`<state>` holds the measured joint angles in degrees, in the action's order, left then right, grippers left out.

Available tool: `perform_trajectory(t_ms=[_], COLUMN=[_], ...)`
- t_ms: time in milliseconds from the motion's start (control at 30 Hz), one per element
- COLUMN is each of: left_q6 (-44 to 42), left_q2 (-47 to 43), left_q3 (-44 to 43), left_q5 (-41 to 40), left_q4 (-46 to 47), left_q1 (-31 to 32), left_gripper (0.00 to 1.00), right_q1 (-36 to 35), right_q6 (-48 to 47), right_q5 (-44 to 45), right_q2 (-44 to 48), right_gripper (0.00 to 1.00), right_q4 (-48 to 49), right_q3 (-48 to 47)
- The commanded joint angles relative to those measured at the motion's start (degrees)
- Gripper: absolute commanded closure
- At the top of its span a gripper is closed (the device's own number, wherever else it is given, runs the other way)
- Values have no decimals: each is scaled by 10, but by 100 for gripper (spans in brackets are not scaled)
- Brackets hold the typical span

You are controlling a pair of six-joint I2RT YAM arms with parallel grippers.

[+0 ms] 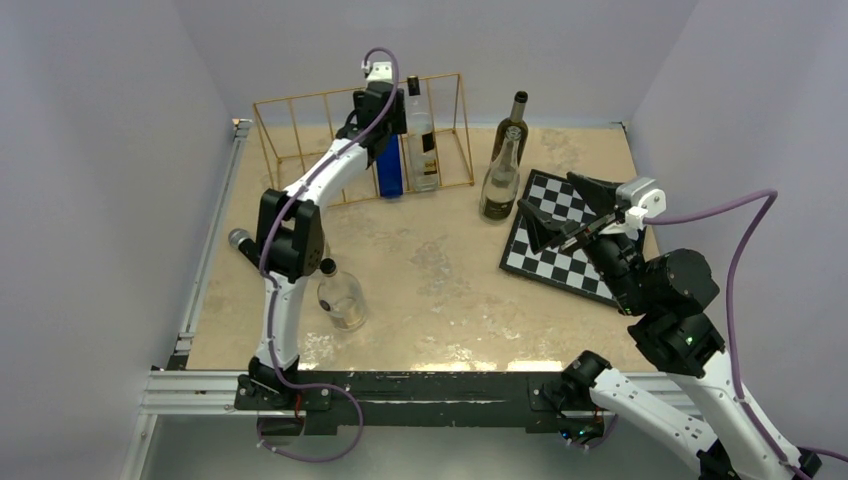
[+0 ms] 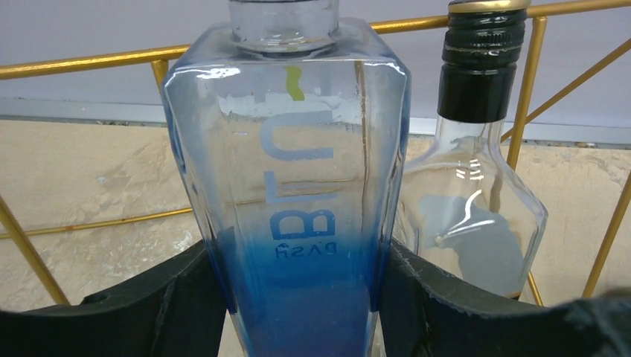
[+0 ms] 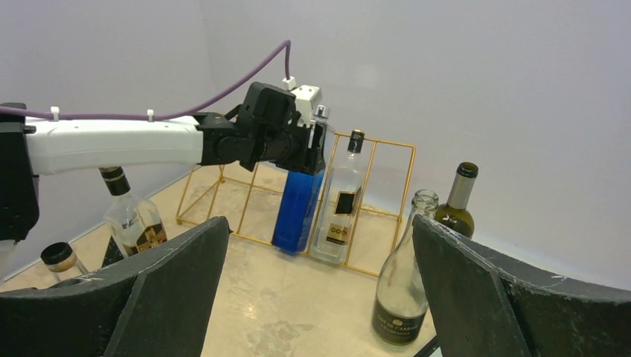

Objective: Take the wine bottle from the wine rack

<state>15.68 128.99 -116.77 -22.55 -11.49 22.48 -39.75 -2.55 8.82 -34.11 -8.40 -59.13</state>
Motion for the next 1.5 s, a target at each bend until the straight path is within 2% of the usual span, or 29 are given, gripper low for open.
perform_trajectory(t_ms=[0,433,733,933,1200,1467], left_q6=[-17,-70,-97,-59,-28,-21], left_q2=[-85,-267,-374,-426,-446,-473], left_q3=[39,256,400,451,497,533], left_q5=[10,62,126,212,293,328], left_q4=[47,245,332,347,367,360], left_q1=[-1,38,66,79,144,213], left_gripper=[100,100,100,100,100,100], right_q1=[-1,-1,-2,-1,-1,-2], right_q6=[1,-21,-27,-31,-33,-39], right_q5=[-10,1,-3,0,9,38], right_q2=[1,-3,-3,8,28,58], right_gripper=[2,1,1,1,1,1], right_q4=[25,34,31,28,16,-10], right_q3=[-11,6,2,7,17,10])
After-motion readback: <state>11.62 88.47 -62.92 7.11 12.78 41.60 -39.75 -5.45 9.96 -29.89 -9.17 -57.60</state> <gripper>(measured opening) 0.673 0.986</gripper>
